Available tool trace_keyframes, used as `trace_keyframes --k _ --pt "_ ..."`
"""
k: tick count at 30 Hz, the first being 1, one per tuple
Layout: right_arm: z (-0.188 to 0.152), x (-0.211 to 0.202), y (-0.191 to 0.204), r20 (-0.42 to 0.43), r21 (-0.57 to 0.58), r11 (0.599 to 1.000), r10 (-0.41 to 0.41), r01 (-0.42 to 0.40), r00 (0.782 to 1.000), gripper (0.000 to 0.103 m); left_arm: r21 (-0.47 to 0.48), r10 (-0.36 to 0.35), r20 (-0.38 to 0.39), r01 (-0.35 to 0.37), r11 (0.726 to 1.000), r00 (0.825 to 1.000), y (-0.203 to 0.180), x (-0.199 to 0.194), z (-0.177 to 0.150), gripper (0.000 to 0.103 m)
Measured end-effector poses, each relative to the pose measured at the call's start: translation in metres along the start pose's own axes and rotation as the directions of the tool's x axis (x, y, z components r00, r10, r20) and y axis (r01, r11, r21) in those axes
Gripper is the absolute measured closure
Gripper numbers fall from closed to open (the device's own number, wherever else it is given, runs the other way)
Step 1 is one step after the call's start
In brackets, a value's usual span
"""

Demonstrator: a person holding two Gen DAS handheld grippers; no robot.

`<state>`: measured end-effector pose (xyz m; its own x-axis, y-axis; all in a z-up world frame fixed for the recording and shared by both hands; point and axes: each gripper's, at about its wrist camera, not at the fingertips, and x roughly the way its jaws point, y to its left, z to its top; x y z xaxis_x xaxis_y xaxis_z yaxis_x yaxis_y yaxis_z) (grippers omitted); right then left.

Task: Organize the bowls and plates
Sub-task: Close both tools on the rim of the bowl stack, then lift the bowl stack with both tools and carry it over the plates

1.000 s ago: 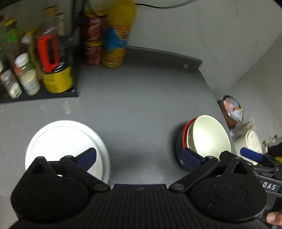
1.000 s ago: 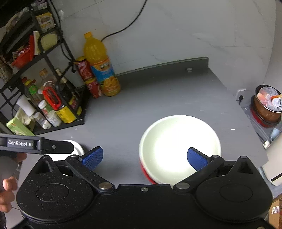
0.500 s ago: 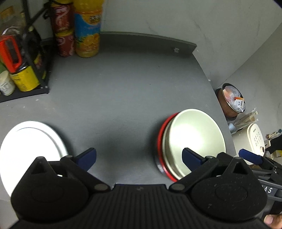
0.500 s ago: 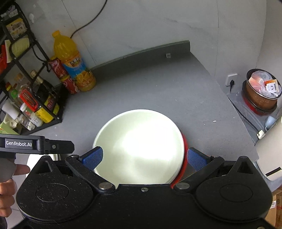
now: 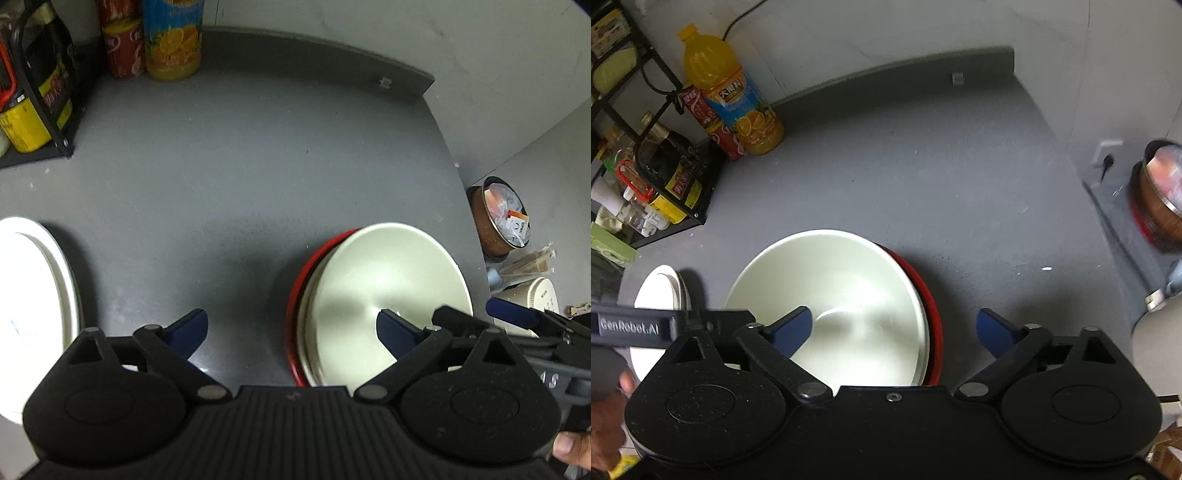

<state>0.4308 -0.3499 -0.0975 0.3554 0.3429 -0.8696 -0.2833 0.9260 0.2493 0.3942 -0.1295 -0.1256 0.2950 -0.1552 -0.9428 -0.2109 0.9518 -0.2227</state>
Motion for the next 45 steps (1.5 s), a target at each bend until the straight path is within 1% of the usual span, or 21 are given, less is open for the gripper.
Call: trace_keyframes --k 2,5,7,8,9,10,12,14,16,17,18,19,20,21,24,28,30,32,34,37,45 --pt "0.0 0.008 -0.006 -0.026 0.019 0.999 0.034 -0.034 0.999 0.016 -0.03 0.002 -0.028 -0.003 1.0 1.0 -0.001 0.008 -0.001 0.005" --pt "-0.002 0.024 -0.014 -0.075 0.016 0.999 0.037 -0.036 0.996 0.017 -0.049 0.02 -0.054 -0.023 0.999 0.998 0.0 0.019 -0.003 0.005" --pt "-0.003 0.032 -0.019 -0.105 0.041 0.998 0.048 -0.044 0.993 0.025 -0.078 0.025 -0.072 -0.031 0.997 0.997 0.002 0.026 -0.004 0.005" --pt "-0.004 0.035 -0.022 -0.122 0.067 0.996 0.065 -0.057 0.99 0.026 -0.092 0.028 -0.08 -0.035 0.995 0.996 0.003 0.03 -0.004 0.005" --pt "-0.005 0.038 -0.025 -0.134 0.084 0.994 0.082 -0.071 0.988 0.03 -0.102 0.037 -0.086 -0.046 0.994 0.996 0.004 0.032 -0.005 0.005" --pt "-0.006 0.04 -0.026 -0.146 0.091 0.992 0.096 -0.083 0.985 0.033 -0.106 0.045 -0.087 -0.054 0.993 0.995 0.004 0.034 -0.006 0.005" --pt "-0.01 0.043 -0.027 -0.156 0.088 0.992 0.101 -0.088 0.983 0.033 -0.11 0.045 -0.092 -0.055 0.992 0.995 0.002 0.038 -0.006 0.005" --pt "-0.012 0.047 -0.03 -0.168 0.109 0.989 0.114 -0.096 0.979 0.039 -0.119 0.035 -0.095 -0.046 0.992 0.995 0.001 0.041 -0.007 0.007" --pt "-0.015 0.05 -0.036 -0.185 0.14 0.984 0.133 -0.108 0.974 0.053 -0.141 0.022 -0.104 -0.037 0.989 0.994 0.001 0.045 -0.008 0.013" --pt "-0.016 0.052 -0.038 -0.188 0.149 0.983 0.136 -0.109 0.973 0.056 -0.156 0.013 -0.114 -0.031 0.987 0.993 0.001 0.048 -0.008 0.019" --pt "-0.016 0.052 -0.04 -0.189 0.156 0.982 0.139 -0.11 0.972 0.062 -0.178 0.002 -0.131 -0.025 0.984 0.991 0.003 0.052 -0.009 0.028" --pt "-0.017 0.052 -0.041 -0.185 0.162 0.98 0.145 -0.115 0.972 0.062 -0.199 -0.009 -0.148 -0.021 0.98 0.989 0.005 0.055 -0.01 0.034" --pt "-0.017 0.051 -0.042 -0.183 0.162 0.979 0.149 -0.12 0.972 0.063 -0.216 -0.022 -0.164 -0.014 0.976 0.986 0.007 0.059 -0.01 0.046" --pt "-0.017 0.051 -0.043 -0.181 0.161 0.979 0.152 -0.123 0.972 0.063 -0.232 -0.037 -0.178 -0.005 0.973 0.983 0.009 0.062 -0.01 0.055" --pt "-0.017 0.05 -0.049 -0.174 0.187 0.973 0.17 -0.137 0.97 0.066 -0.259 -0.053 -0.181 0.005 0.966 0.982 0.011 0.065 -0.01 0.07" --pt "-0.018 0.047 -0.053 -0.148 0.205 0.966 0.19 -0.158 0.97 0.069 -0.28 -0.062 -0.183 0.008 0.96 0.981 0.013 0.066 -0.01 0.071" --pt "-0.019 0.043 -0.051 -0.131 0.178 0.971 0.183 -0.158 0.974 0.069 -0.293 -0.073 -0.186 0.015 0.956 0.98 0.016 0.066 -0.01 0.071" --pt "-0.019 0.044 -0.052 -0.12 0.197 0.966 0.196 -0.17 0.973 0.069 -0.3 -0.084 -0.185 0.025 0.954 0.979 0.02 0.065 -0.009 0.071" --pt "-0.019 0.046 -0.053 -0.114 0.219 0.959 0.208 -0.179 0.972 0.069 -0.285 -0.074 -0.17 0.023 0.958 0.983 0.02 0.063 -0.009 0.071" --pt "-0.017 0.045 -0.049 -0.105 0.218 0.958 0.211 -0.185 0.972 0.069 -0.267 -0.061 -0.164 0.015 0.964 0.985 0.019 0.06 -0.008 0.071" --pt "-0.004 0.04 -0.028 -0.083 0.215 0.956 0.221 -0.199 0.972 0.069 -0.256 -0.071 -0.121 0.038 0.966 0.99 0.032 0.043 -0.001 0.071"
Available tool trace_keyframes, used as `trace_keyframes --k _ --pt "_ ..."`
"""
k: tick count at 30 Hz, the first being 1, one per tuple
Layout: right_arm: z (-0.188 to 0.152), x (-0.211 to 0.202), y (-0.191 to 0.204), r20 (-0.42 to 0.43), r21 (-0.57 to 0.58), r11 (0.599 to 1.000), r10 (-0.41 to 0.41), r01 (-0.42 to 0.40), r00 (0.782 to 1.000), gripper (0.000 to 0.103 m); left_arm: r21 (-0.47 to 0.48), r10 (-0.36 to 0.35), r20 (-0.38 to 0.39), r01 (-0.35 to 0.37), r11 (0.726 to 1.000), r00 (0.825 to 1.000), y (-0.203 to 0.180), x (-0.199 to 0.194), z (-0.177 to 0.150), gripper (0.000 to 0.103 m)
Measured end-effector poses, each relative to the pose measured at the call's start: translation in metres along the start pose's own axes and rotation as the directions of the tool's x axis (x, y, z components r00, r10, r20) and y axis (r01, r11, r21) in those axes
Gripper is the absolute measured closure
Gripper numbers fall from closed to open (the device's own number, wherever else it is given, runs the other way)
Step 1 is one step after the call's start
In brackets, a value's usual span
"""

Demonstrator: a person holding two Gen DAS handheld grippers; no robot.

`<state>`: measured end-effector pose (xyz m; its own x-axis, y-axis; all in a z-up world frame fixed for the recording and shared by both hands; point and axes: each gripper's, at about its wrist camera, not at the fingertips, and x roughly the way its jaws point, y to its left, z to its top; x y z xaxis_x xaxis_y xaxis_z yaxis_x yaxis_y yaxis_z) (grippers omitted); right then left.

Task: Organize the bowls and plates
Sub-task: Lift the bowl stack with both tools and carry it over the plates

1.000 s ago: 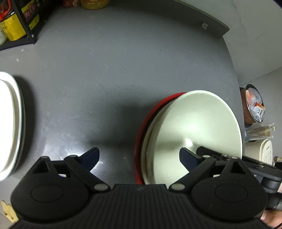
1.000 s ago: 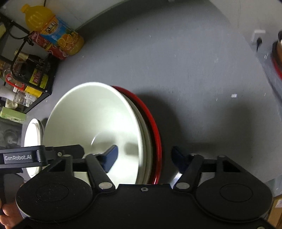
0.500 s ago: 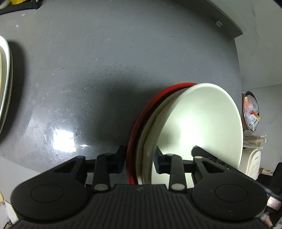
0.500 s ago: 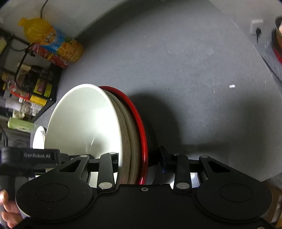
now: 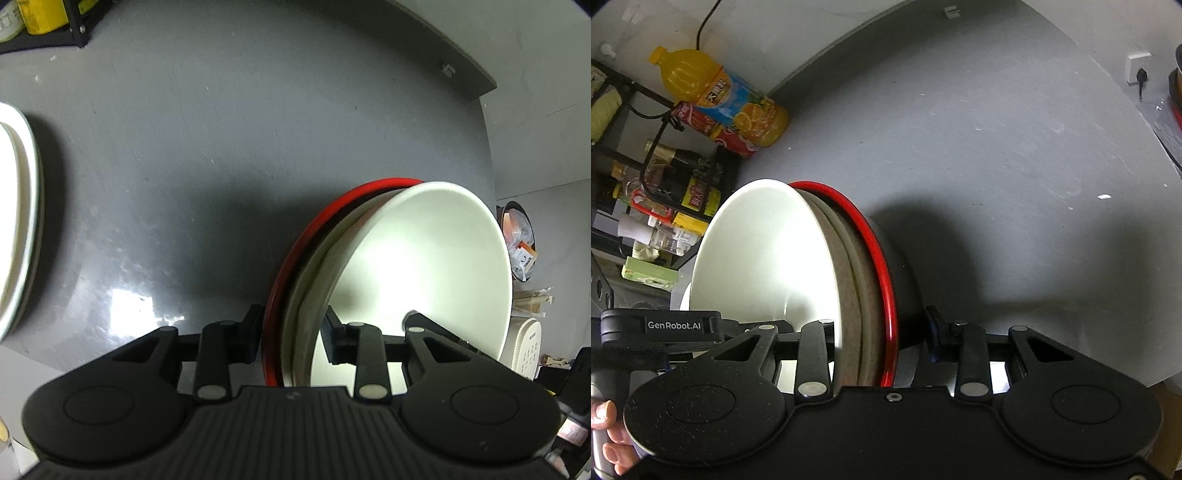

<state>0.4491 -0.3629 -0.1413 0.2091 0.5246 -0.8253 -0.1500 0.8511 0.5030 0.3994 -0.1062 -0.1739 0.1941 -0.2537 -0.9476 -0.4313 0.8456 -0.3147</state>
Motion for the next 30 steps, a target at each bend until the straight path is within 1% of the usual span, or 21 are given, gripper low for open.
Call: trace_keyframes --k 2,8,13,24,30 --pt "0.001 0.001 0.01 -0.001 -0.009 1.0 0.004 -0.004 1.0 0.069 -0.01 0.001 0.006 -0.001 1.0 1.0 0.004 -0.006 0.0 0.071" --pt "-0.019 0.012 0.042 0.009 -0.031 0.999 0.038 -0.037 0.999 0.069 -0.01 0.015 0.066 -0.015 1.0 0.998 0.025 -0.033 0.007 0.071" --pt "-0.041 0.023 0.072 0.02 -0.044 0.997 0.065 -0.064 0.998 0.069 -0.033 0.026 0.099 -0.023 0.999 0.995 0.048 -0.055 0.013 0.071" --pt "-0.035 0.037 0.135 0.0 -0.125 0.987 0.103 -0.102 0.995 0.069 -0.091 0.026 0.148 -0.012 0.996 0.989 0.109 -0.097 0.024 0.07" --pt "-0.04 0.051 0.166 -0.026 -0.157 0.98 0.121 -0.124 0.992 0.069 -0.106 0.047 0.168 -0.03 0.994 0.985 0.141 -0.117 0.024 0.07"
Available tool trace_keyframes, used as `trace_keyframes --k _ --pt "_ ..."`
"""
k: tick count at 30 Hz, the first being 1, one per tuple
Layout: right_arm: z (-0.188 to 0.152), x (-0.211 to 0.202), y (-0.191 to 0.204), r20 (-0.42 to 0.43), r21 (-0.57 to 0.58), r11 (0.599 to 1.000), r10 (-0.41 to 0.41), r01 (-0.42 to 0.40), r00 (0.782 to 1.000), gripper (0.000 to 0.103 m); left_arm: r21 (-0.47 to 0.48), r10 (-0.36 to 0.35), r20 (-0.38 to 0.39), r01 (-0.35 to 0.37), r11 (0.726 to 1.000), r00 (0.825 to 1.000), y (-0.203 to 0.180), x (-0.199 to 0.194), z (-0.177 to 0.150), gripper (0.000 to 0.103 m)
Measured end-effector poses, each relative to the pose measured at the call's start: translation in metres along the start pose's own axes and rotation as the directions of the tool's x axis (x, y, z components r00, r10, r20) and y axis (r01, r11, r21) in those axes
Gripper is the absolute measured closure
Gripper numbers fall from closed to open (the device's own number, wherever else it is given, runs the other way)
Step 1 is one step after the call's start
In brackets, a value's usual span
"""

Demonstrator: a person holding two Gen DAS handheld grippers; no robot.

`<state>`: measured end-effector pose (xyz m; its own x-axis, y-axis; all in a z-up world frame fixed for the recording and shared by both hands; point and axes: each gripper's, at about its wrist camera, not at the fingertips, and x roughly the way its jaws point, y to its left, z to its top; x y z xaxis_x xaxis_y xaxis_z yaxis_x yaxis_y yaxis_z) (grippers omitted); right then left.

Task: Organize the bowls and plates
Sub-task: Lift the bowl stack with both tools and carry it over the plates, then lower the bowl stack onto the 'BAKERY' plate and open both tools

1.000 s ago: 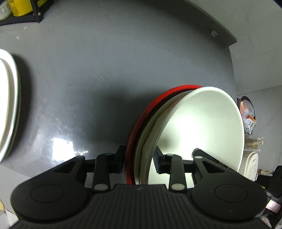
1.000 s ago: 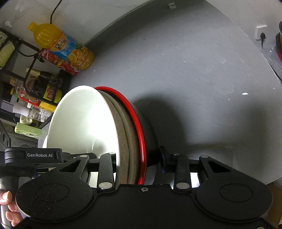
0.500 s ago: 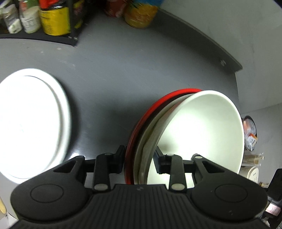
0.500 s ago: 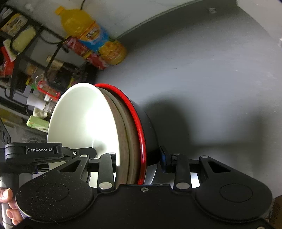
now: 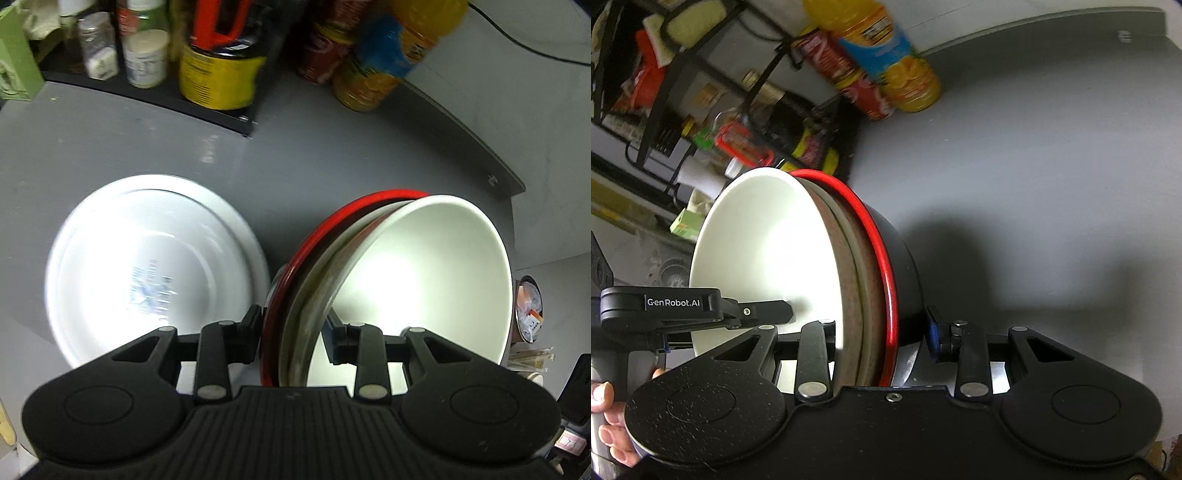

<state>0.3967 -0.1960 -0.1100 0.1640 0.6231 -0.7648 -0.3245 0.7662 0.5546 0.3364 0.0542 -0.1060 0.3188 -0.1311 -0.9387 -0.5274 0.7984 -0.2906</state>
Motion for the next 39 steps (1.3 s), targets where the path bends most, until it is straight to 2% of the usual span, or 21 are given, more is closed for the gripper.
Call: trace_keyframes --k 17,30,39 --pt "-0.014 0.05 0.073 -0.05 -0.016 1.0 -0.013 0.012 0.999 0.069 -0.028 0.013 -0.005 -0.013 1.0 1.0 0.087 -0.021 0.02 0.069" --pt "-0.034 0.084 0.098 -0.078 0.037 0.998 -0.051 0.054 0.996 0.069 0.005 0.015 -0.054 -0.015 1.0 0.998 0.133 -0.011 0.031 0.069" --pt "-0.042 0.095 0.098 -0.078 0.1 0.989 -0.101 0.109 0.992 0.069 0.029 0.009 -0.094 -0.006 1.0 0.995 0.145 0.005 0.036 0.069"
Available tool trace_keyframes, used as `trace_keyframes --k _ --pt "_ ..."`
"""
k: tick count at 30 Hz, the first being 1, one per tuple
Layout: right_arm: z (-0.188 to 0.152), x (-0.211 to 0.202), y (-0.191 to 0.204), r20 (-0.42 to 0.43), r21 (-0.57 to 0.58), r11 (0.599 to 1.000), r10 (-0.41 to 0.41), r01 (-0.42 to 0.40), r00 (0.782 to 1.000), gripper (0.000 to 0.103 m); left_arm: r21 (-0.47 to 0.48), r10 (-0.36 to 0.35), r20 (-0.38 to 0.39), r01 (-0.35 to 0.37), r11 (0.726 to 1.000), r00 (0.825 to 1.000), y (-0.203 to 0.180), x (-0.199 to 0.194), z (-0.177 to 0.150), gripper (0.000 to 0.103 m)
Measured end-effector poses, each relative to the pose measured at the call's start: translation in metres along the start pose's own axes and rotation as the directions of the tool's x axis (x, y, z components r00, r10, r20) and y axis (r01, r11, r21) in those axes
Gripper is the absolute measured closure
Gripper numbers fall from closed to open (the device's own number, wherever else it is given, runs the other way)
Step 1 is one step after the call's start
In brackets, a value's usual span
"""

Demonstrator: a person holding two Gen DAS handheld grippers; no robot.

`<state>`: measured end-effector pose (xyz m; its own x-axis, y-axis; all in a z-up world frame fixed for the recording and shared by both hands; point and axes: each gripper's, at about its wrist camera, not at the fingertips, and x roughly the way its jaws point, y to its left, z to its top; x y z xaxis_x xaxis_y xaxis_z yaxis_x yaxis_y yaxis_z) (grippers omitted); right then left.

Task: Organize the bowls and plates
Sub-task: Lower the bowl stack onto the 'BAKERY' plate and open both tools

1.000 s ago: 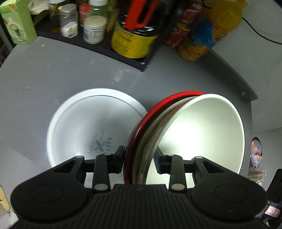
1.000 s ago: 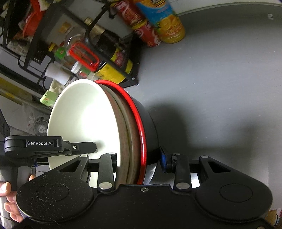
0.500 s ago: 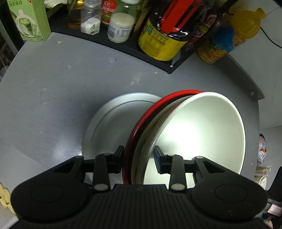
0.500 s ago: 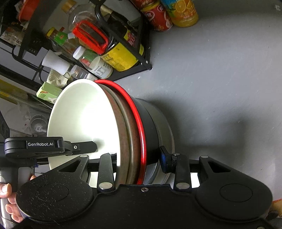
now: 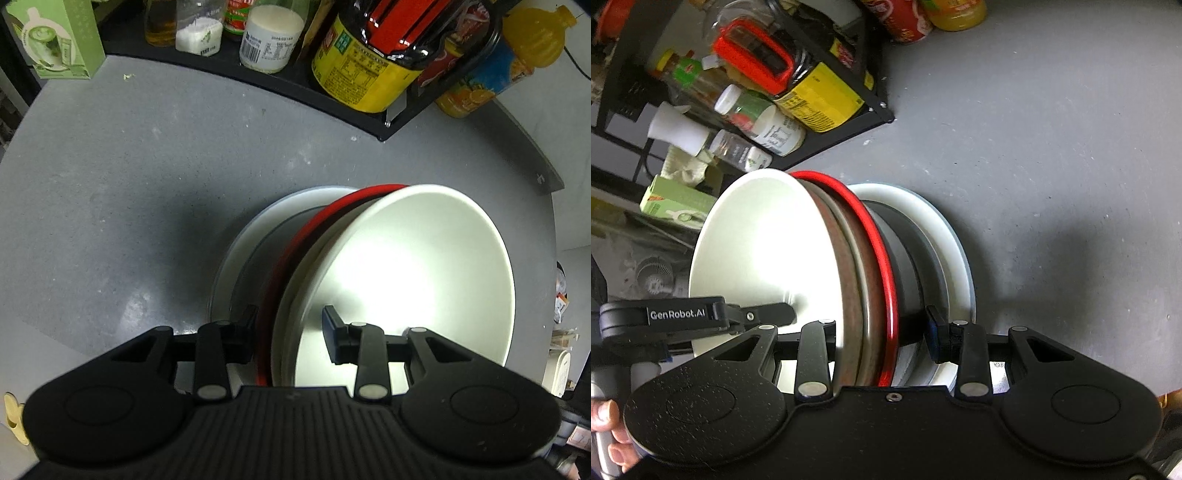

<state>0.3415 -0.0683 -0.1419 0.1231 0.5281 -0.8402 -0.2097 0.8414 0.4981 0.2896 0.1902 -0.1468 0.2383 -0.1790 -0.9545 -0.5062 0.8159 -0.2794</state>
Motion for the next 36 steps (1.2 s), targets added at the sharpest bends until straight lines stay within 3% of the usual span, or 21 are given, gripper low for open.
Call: trace_keyframes --k 4,12,14,15,16,20,24,27,28,36 --pt "-0.001 -0.001 -0.001 0.017 0.025 1.0 -0.008 0.008 1.0 0.068 0.012 -0.028 -0.001 0.028 1.0 1.0 0.004 0.003 0.001 0.069" --pt "-0.006 0.003 0.001 0.043 0.069 0.997 -0.033 0.03 0.999 0.064 0.149 -0.017 0.022 0.013 0.989 1.0 -0.002 -0.002 0.003 0.064" --pt "-0.008 -0.001 0.005 0.073 0.063 0.997 -0.046 0.041 0.996 0.059 0.197 0.003 0.04 -0.011 0.98 0.999 -0.004 -0.007 0.003 0.061" --pt "-0.009 -0.006 0.008 0.105 0.055 0.998 -0.047 0.042 0.993 0.05 0.224 0.002 0.042 -0.011 0.975 0.999 -0.005 -0.008 0.003 0.058" --pt "-0.011 -0.012 0.012 0.138 0.044 0.998 -0.052 0.046 0.989 0.044 0.25 0.0 0.045 -0.011 0.968 0.999 -0.005 -0.01 0.004 0.056" --pt "-0.014 -0.032 0.018 0.233 0.032 0.997 -0.081 0.076 0.969 0.034 0.309 0.006 0.062 -0.025 0.951 0.998 -0.009 -0.016 0.006 0.04" --pt "-0.018 -0.054 0.017 0.328 0.027 0.992 -0.122 0.12 0.937 0.012 0.342 0.001 0.081 -0.029 0.939 0.997 -0.012 -0.025 0.009 0.032" --pt "-0.021 -0.066 0.014 0.369 0.024 0.988 -0.152 0.155 0.917 0.006 0.377 -0.006 0.107 -0.035 0.925 0.994 -0.016 -0.032 0.01 0.024" --pt "-0.02 -0.068 0.012 0.368 0.032 0.984 -0.173 0.174 0.914 0.0 0.378 -0.011 0.112 -0.032 0.925 0.994 -0.017 -0.036 0.01 0.023" --pt "-0.03 -0.092 0.002 0.439 0.068 0.969 -0.242 0.237 0.865 0.0 0.362 -0.024 0.197 -0.05 0.931 0.98 -0.027 -0.056 0.005 0.001"
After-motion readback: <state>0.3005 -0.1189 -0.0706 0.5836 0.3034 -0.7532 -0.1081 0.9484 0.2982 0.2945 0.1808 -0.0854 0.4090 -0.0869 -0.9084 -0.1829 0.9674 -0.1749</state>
